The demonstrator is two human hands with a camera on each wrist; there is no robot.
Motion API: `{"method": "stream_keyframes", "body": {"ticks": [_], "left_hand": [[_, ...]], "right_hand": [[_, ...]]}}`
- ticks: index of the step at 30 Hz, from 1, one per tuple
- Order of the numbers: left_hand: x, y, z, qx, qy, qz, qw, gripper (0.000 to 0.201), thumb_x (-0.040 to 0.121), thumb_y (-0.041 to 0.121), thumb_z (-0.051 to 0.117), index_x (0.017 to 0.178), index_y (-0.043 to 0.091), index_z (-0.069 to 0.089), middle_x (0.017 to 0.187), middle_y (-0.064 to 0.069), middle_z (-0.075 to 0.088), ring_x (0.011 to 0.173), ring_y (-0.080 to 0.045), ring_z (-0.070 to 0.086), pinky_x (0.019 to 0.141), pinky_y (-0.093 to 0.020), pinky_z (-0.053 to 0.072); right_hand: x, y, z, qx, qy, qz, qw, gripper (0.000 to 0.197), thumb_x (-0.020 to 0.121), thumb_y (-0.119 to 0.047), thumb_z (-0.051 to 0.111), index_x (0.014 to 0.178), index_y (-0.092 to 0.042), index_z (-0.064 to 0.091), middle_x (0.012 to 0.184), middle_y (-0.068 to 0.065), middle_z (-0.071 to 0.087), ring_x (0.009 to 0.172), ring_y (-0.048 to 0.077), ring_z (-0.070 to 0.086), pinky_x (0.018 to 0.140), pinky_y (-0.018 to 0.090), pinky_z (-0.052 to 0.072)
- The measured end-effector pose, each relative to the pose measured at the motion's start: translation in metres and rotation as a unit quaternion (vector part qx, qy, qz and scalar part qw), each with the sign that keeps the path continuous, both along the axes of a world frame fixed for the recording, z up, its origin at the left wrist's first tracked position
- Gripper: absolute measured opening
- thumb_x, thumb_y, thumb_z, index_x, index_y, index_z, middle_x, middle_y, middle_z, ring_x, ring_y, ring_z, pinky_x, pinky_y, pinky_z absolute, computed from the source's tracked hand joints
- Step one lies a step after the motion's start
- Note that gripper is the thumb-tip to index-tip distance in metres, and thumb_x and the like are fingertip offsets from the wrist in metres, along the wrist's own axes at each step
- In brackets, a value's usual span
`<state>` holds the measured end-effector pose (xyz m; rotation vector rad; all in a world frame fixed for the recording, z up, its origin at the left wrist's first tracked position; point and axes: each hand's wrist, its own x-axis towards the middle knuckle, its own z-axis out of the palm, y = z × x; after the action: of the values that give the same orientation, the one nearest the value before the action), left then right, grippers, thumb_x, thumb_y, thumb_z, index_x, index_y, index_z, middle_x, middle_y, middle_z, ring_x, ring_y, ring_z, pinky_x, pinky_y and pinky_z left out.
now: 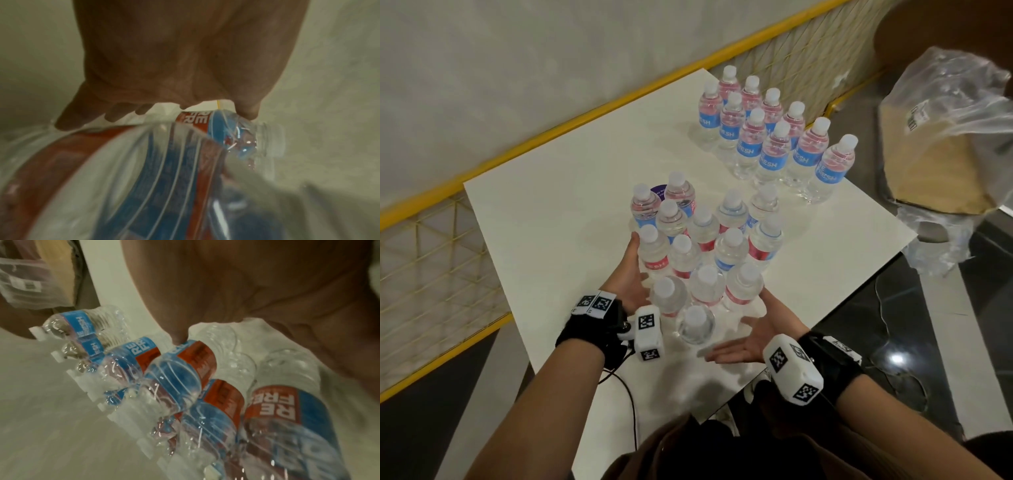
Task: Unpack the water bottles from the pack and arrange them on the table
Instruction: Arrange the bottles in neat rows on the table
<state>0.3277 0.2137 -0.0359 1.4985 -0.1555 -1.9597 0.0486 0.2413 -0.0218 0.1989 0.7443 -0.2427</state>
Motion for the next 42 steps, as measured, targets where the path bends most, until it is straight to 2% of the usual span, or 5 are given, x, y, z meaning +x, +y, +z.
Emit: {"method": "stream_keyframes", "body": {"ticks": [15,31,34,38,42], "left_hand": [[-0.032,-0.001,0.052,-0.080,0.189,-0.028,0.978,0.084,0.072,0.080,0.048,0.140,0.030,0.044,0.148,-0.010,0.040,0.138,-0.034,0.035,0.114,-0.055,0.018],[-0.002,-0.020,0.022,-0.064,-0.027,0.132,0.989,0.077,0.073,0.081,0.044,0.128,0.028,0.054,0.126,-0.006,0.063,0.112,-0.028,0.061,0.090,-0.045,0.049],[0.008,-0.011,-0.015,-0.007,-0.029,0.202,0.979,0.101,0.061,0.073,0.067,0.142,0.021,0.037,0.141,-0.009,0.048,0.121,-0.031,0.055,0.094,-0.048,0.049],[-0.006,0.004,-0.020,-0.053,-0.130,0.223,0.965,0.054,0.095,0.022,0.049,0.146,0.027,0.029,0.148,-0.012,0.036,0.113,-0.021,0.042,0.090,-0.040,0.038],[-0.013,0.017,-0.037,-0.182,-0.271,0.118,0.938,0.061,0.093,-0.008,0.044,0.138,0.031,0.034,0.135,-0.008,0.038,0.108,-0.016,0.045,0.071,-0.014,0.048]], "right_hand": [[0.034,-0.019,-0.003,-0.034,-0.129,-0.079,0.988,0.093,0.077,-0.080,0.043,0.145,-0.019,0.032,0.148,0.025,0.034,0.135,0.050,0.029,0.117,0.055,0.013],[0.065,-0.061,-0.012,-0.134,-0.087,-0.084,0.984,0.087,0.082,-0.079,0.030,0.149,-0.024,0.023,0.155,0.014,0.023,0.142,0.044,0.016,0.110,0.068,0.011],[0.059,-0.058,-0.012,-0.074,0.023,-0.090,0.993,0.083,0.079,-0.079,0.037,0.144,-0.028,0.028,0.148,0.025,0.030,0.132,0.055,0.029,0.104,0.072,0.023],[0.022,-0.057,-0.017,-0.096,0.202,-0.055,0.973,0.059,0.090,-0.042,0.054,0.140,-0.027,0.029,0.129,0.025,0.043,0.111,0.046,0.052,0.078,0.060,0.050],[-0.019,-0.059,-0.034,-0.281,0.415,-0.044,0.864,0.083,0.079,-0.017,0.073,0.143,-0.029,0.021,0.120,0.012,0.045,0.108,0.027,0.050,0.086,0.043,0.049]]}}
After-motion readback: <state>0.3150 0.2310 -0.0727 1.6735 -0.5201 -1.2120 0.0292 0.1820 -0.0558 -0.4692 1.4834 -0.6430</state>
